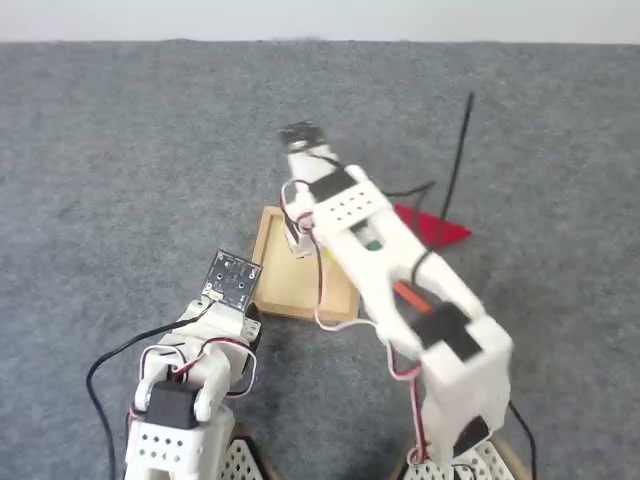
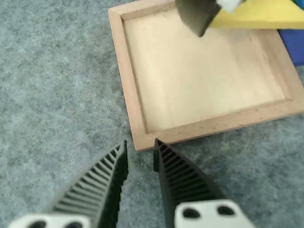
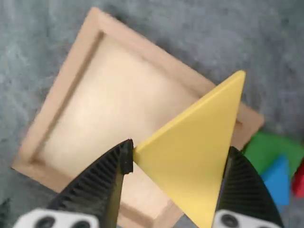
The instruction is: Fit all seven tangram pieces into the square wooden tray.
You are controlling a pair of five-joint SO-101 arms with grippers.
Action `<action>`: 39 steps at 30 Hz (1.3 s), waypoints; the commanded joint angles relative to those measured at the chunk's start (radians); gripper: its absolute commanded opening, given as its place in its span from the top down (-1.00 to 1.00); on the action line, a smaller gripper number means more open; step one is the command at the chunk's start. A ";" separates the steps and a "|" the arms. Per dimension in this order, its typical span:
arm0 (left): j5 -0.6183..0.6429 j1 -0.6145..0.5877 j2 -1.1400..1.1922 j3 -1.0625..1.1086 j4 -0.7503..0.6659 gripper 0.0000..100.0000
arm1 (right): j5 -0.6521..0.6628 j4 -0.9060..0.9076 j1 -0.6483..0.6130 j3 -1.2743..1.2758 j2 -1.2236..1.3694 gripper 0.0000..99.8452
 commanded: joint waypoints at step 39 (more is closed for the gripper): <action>0.006 0.002 0.002 -0.007 -0.003 0.82 | 0.571 0.182 0.142 -0.296 -0.136 0.27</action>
